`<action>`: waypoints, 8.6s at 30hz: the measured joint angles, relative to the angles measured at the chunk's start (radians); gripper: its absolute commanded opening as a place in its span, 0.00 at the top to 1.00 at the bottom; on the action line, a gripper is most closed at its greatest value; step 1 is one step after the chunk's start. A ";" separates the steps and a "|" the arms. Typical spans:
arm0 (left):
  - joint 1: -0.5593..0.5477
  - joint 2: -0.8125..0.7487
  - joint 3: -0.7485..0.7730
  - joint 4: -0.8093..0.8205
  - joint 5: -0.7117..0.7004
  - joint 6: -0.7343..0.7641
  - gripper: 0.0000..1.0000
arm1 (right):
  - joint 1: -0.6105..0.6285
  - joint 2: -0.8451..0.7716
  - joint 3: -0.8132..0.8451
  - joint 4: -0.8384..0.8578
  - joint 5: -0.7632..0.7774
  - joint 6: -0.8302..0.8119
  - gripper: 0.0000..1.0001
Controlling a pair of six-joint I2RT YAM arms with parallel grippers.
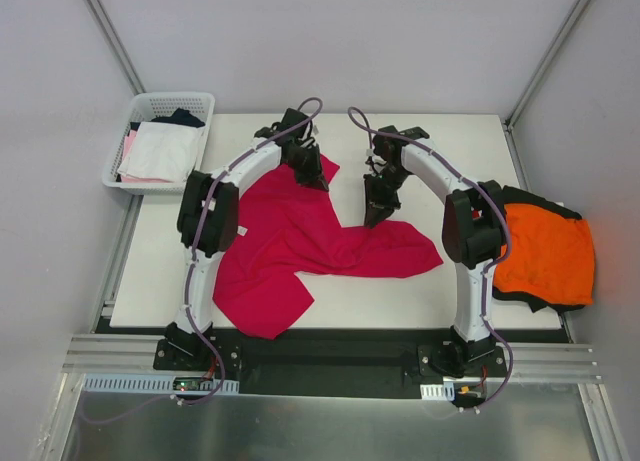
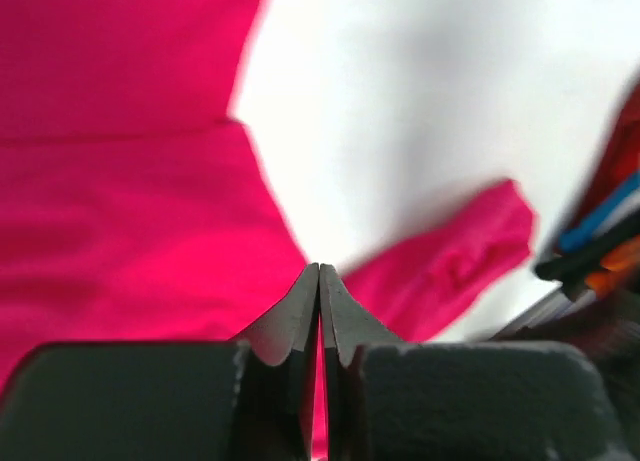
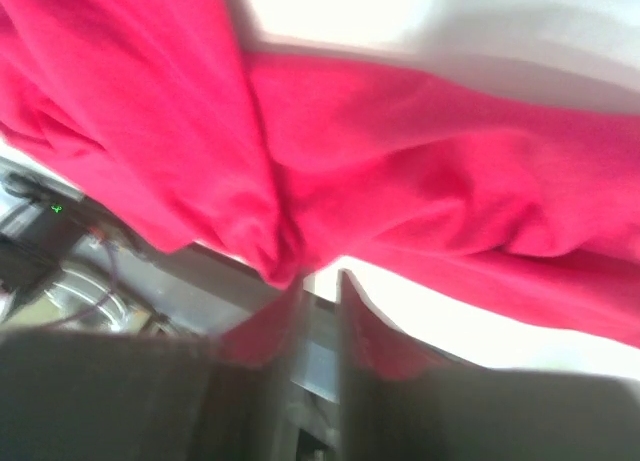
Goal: Fold and stack the t-shirts
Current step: Flatten the tshirt out
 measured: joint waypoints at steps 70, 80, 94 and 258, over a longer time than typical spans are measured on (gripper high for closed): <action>0.209 0.258 0.304 -0.365 -0.779 -0.114 1.00 | 0.003 -0.145 -0.349 0.102 -0.076 0.021 0.99; 0.263 0.337 0.450 -0.380 -0.582 -0.116 0.98 | 0.012 -0.150 -0.353 0.111 -0.076 0.031 0.99; 0.267 0.440 0.571 -0.211 -0.223 -0.112 0.93 | 0.040 -0.174 -0.406 0.130 -0.080 0.040 0.89; -0.108 0.066 -0.081 -0.050 -0.073 0.110 0.96 | -0.119 -0.107 -0.394 0.309 -0.265 0.081 0.69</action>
